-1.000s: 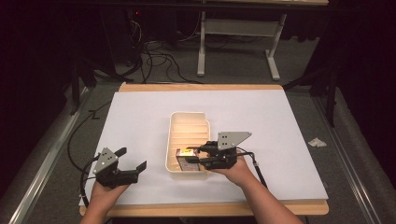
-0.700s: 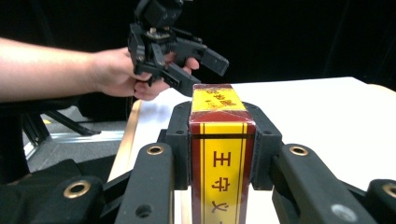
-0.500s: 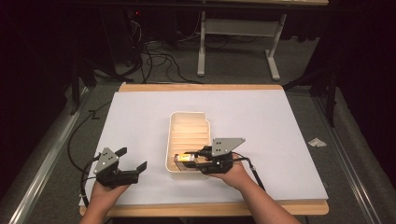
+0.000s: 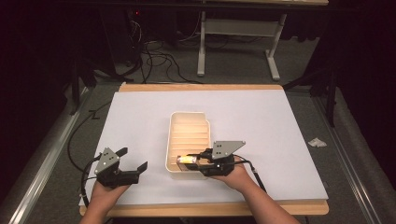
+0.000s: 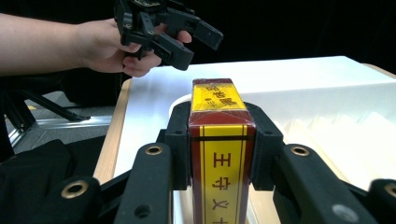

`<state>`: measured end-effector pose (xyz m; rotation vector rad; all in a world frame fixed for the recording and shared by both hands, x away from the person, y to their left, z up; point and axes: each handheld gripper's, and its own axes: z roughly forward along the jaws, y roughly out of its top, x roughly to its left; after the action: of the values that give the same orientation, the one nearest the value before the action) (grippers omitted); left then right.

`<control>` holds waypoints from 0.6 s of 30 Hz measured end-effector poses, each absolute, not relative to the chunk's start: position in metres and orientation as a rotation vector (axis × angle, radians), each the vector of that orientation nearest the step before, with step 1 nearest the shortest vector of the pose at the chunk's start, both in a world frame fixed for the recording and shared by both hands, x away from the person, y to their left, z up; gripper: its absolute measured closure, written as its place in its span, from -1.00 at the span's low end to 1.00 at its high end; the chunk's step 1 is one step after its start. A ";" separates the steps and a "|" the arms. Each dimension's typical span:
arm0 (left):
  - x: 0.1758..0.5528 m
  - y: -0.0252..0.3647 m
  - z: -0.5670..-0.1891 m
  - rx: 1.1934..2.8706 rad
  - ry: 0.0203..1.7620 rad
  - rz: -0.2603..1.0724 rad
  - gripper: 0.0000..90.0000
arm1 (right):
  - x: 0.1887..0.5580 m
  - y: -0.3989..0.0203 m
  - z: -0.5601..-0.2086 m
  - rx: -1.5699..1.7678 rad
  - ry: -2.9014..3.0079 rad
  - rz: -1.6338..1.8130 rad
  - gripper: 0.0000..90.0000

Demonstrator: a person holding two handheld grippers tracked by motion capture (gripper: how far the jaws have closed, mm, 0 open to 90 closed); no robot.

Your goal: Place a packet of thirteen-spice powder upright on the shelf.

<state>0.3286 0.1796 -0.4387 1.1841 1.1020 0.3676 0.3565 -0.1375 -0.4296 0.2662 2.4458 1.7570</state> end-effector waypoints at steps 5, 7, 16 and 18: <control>0.329 0.178 -0.439 1.188 1.100 0.359 -0.85 | 0.355 -0.143 -0.430 0.280 2.455 1.739 0.51; 0.329 0.177 -0.439 1.194 1.096 0.358 -0.85 | 0.355 -0.145 -0.431 0.287 2.458 1.738 0.51; 0.331 0.173 -0.439 1.203 1.085 0.350 -0.85 | 0.351 -0.149 -0.432 0.298 2.459 1.718 0.48; 0.331 0.173 -0.438 1.200 1.085 0.351 -0.85 | 0.351 -0.149 -0.432 0.303 2.461 1.724 0.43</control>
<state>0.3312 0.1728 -0.4384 1.1999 1.0854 0.3508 0.3508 -0.1494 -0.4319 0.3033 2.4615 1.7245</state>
